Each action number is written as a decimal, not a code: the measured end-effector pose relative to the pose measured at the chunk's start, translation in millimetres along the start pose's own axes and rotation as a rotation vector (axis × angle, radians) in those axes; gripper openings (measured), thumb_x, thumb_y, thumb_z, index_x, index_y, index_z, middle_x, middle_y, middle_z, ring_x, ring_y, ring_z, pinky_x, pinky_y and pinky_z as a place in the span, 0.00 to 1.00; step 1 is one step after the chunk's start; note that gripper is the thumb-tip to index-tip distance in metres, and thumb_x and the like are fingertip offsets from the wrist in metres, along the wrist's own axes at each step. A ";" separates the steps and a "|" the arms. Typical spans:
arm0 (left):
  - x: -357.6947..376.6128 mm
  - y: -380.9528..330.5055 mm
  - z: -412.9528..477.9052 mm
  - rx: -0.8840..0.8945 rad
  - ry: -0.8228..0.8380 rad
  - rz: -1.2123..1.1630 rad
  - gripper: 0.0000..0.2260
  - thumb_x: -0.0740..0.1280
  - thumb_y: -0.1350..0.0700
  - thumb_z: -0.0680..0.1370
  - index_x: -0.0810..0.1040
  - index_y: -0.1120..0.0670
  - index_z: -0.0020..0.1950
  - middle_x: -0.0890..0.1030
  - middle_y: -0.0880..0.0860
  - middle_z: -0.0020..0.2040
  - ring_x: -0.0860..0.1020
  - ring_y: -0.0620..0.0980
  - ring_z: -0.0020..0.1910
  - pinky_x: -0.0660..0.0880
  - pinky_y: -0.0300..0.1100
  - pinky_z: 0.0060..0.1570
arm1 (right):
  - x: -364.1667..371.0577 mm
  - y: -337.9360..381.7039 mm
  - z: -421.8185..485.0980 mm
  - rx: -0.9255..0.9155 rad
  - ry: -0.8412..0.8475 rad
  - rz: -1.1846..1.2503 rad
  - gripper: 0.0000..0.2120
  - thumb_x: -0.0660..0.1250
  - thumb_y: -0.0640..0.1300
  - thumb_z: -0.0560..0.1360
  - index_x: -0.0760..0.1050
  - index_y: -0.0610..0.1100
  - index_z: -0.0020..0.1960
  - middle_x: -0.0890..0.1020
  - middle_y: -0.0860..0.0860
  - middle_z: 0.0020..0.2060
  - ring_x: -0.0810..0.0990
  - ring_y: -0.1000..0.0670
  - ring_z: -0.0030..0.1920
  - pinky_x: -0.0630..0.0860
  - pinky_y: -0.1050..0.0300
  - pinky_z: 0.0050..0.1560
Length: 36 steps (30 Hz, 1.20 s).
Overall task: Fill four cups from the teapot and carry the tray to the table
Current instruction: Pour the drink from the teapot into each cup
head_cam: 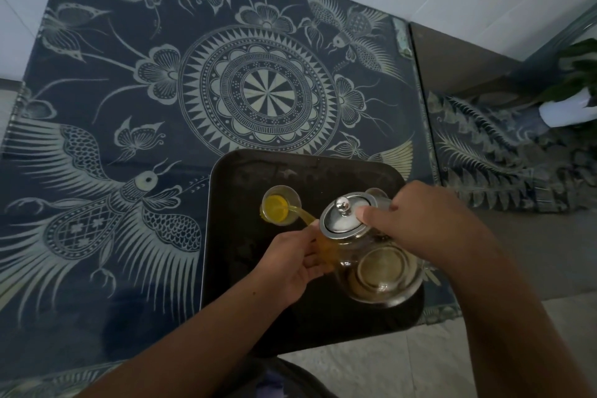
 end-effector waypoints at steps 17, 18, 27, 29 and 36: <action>-3.0 -2.8 -6.0 -0.003 0.015 0.022 0.13 0.62 0.53 0.85 0.83 0.59 0.59 0.88 0.58 0.45 0.87 0.51 0.40 0.81 0.45 0.38 | 0.9 1.1 -2.3 -0.007 -0.012 -0.013 0.27 0.66 0.67 0.73 0.66 0.46 0.31 0.71 0.50 0.28 0.72 0.51 0.30 0.63 0.57 0.31; -3.4 -3.0 -5.9 0.004 0.010 0.031 0.13 0.62 0.53 0.84 0.83 0.59 0.58 0.88 0.58 0.45 0.87 0.51 0.40 0.81 0.45 0.40 | 1.1 -0.5 -2.1 -0.007 -0.009 -0.008 0.27 0.65 0.67 0.72 0.66 0.46 0.31 0.71 0.50 0.28 0.72 0.51 0.30 0.62 0.57 0.31; 9.5 -5.9 -12.4 0.117 -0.072 0.209 0.14 0.63 0.51 0.84 0.83 0.59 0.59 0.88 0.57 0.48 0.85 0.53 0.46 0.78 0.54 0.62 | 10.9 -36.7 -12.2 -0.070 -0.036 0.210 0.28 0.67 0.64 0.72 0.67 0.44 0.26 0.67 0.51 0.22 0.67 0.52 0.24 0.64 0.55 0.33; 11.5 -4.6 -12.4 0.135 -0.105 0.229 0.13 0.64 0.51 0.84 0.83 0.59 0.58 0.88 0.56 0.46 0.85 0.53 0.47 0.78 0.55 0.63 | 17.1 -46.5 -14.6 -0.080 -0.068 0.260 0.27 0.67 0.65 0.71 0.69 0.44 0.27 0.68 0.50 0.22 0.68 0.52 0.25 0.66 0.54 0.33; 15.3 -5.3 -17.8 0.267 -0.220 0.360 0.11 0.67 0.52 0.82 0.82 0.58 0.55 0.85 0.57 0.46 0.84 0.55 0.47 0.80 0.49 0.53 | 35.3 -75.5 -23.0 -0.130 -0.149 0.434 0.28 0.68 0.65 0.72 0.71 0.43 0.27 0.69 0.51 0.21 0.69 0.54 0.24 0.67 0.56 0.31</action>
Point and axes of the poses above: each hand's wrist, its own z-axis towards the middle knuckle, its own x-axis out of the palm, y = z × x, the point moved 4 cm from there along z, towards the middle knuckle
